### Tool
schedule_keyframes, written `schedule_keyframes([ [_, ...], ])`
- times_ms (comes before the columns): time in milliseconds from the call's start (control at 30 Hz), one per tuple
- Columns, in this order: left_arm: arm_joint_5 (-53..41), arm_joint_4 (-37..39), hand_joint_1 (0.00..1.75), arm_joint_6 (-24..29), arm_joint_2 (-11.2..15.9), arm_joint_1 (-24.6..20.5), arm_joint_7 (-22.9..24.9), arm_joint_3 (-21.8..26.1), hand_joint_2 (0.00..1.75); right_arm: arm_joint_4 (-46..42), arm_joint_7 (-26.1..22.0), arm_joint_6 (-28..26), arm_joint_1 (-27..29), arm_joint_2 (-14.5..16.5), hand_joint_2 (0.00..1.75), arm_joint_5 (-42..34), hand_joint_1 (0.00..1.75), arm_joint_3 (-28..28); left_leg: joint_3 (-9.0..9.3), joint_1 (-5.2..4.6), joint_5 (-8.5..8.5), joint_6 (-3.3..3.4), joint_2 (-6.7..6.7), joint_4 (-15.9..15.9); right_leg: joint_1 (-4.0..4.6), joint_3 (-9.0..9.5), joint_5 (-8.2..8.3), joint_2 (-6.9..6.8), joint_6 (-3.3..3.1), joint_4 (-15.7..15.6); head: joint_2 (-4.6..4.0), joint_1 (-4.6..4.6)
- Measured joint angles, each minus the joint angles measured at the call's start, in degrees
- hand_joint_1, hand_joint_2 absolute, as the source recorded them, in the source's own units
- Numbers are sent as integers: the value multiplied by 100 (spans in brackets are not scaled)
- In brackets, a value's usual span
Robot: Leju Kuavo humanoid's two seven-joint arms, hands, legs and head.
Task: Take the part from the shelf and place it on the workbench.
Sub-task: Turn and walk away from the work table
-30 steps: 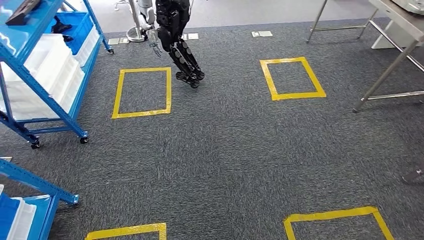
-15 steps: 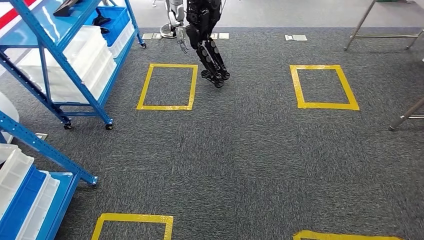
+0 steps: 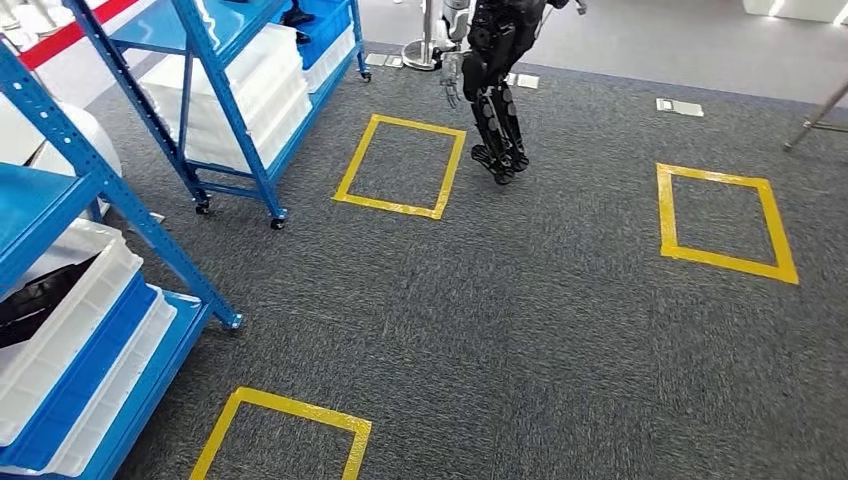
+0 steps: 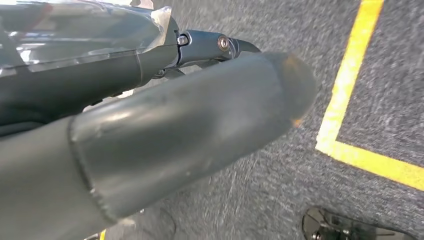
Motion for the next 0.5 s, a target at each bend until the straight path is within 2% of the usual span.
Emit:
schedule_keyframes([
  [33,10,1,0,-1,-3,7,-1,0,0,1,1,8,8,-10,0,1,0,-1,3,10,1,-9,-97,3,-23,-62,8,10,50,96,0,0],
  [67,19,1,0,-1,-6,15,0,1,0,1,2,12,13,-18,0,1,0,-1,11,25,1,-25,-192,9,-48,-13,119,25,123,-49,0,1],
  [100,26,1,0,-1,-9,21,0,1,0,1,3,15,13,-25,0,3,0,-2,18,43,-5,-50,-283,23,-80,128,295,69,203,-390,0,0],
  [133,31,1,0,-1,-11,24,0,2,0,1,4,19,14,-28,0,7,0,-2,9,60,-16,-85,-368,48,-121,294,483,192,285,-807,0,8],
  [167,32,1,0,-1,-12,22,-1,2,0,3,4,25,12,-29,0,11,0,-1,-12,64,-37,-130,-448,92,-147,423,630,300,315,-1149,0,16],
  [200,32,1,0,-1,-11,20,-1,3,0,4,4,33,11,-30,0,14,0,-1,-38,62,-56,-172,-509,131,-162,497,715,383,307,-1364,0,16],
  [233,33,1,0,-1,-11,22,-2,4,0,6,4,42,5,-29,0,16,0,-1,-67,62,-68,-208,-561,157,-158,529,744,427,270,-1448,0,14],
  [300,34,1,0,-1,-9,39,-2,7,0,7,3,53,-12,-27,0,14,0,-2,-105,86,-67,-263,-650,175,-144,553,760,314,165,-1452,1,-8],
  [333,34,1,0,0,-8,50,-2,8,0,7,4,54,-18,-26,0,11,0,-2,-132,96,-88,-285,-593,214,-147,572,769,254,131,-1457,1,-10],
  [400,34,1,0,0,-7,51,-2,12,0,7,6,54,-11,-22,0,8,0,-2,-316,101,-303,-329,-279,588,-150,582,775,114,62,-1469,1,-42],
  [433,35,1,0,0,-8,45,-2,14,0,7,7,54,-2,-22,0,9,0,-2,-489,97,-483,-348,-81,938,-127,586,764,38,36,-1469,1,-56],
  [467,35,1,0,-1,-9,38,-2,15,0,7,7,54,6,-22,0,9,0,-3,-697,104,-663,-364,35,1340,-107,587,751,-47,10,-1468,1,-73],
  [500,34,1,0,-1,-10,36,-1,16,0,7,9,54,12,-23,0,10,0,-3,-879,111,-780,-374,90,1679,-90,590,739,-131,-7,-1468,0,-74],
])
